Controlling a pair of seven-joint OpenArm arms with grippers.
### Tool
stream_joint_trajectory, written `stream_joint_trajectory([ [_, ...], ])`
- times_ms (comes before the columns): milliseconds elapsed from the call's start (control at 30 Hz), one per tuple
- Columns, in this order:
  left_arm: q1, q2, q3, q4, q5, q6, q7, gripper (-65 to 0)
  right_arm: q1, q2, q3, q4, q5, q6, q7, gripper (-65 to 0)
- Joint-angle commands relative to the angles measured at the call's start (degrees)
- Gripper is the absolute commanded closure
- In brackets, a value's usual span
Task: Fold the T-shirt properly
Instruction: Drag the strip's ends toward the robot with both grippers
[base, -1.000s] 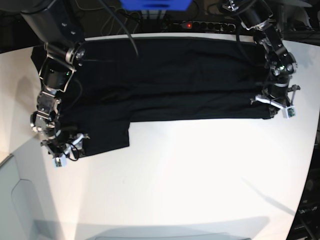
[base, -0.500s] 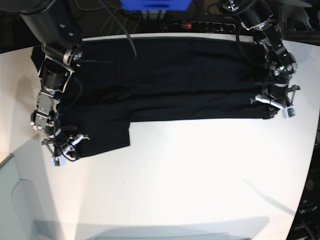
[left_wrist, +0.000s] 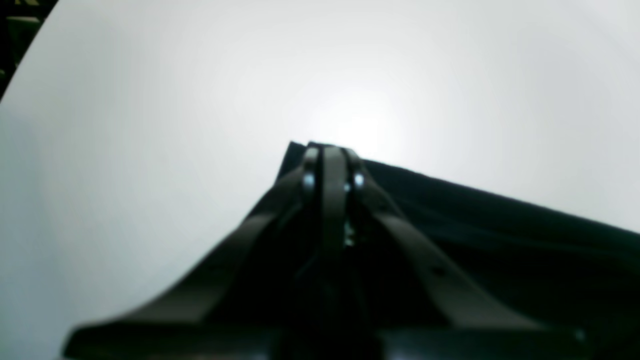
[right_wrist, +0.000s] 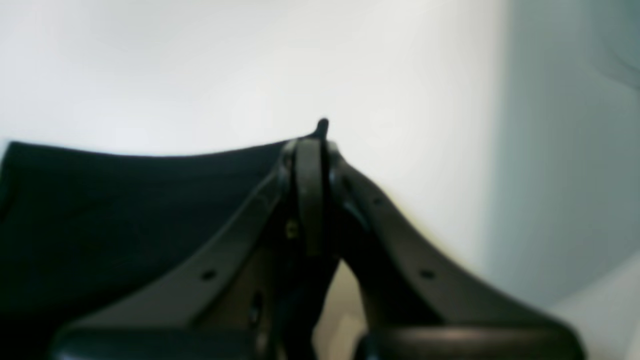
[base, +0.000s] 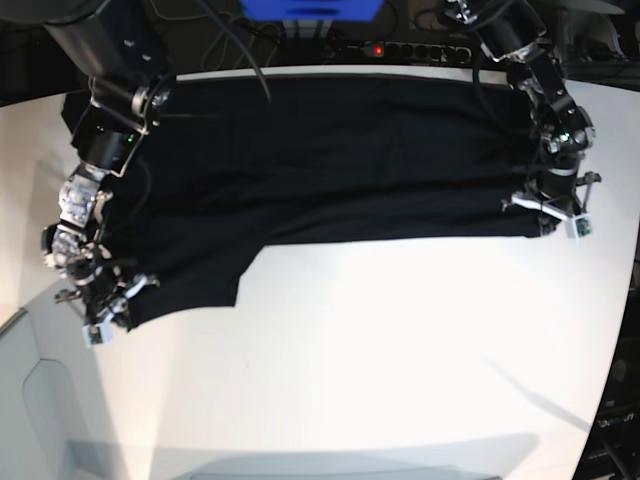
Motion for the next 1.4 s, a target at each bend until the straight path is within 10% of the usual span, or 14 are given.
stream_joint_trajectory([
  [0, -0.64, -0.94, -0.06, 1.85, -0.61, 0.01, -1.65, 0.0, 1.61, -0.17, 0.00, 3.37, 1.17, 0.65, 1.16, 0.0],
  [600, 2.96, -0.51, -0.06, 11.61, -0.79, 0.01, -1.30, 0.0, -23.00, -9.58, 0.08, 52.07, 1.26, 0.65, -9.04, 0.0],
  [1367, 11.23, -0.33, -0.24, 15.74, -0.88, -0.08, -1.83, 0.0, -45.33, -15.90, 10.19, 53.92, 1.26, 0.65, -8.87, 0.0],
])
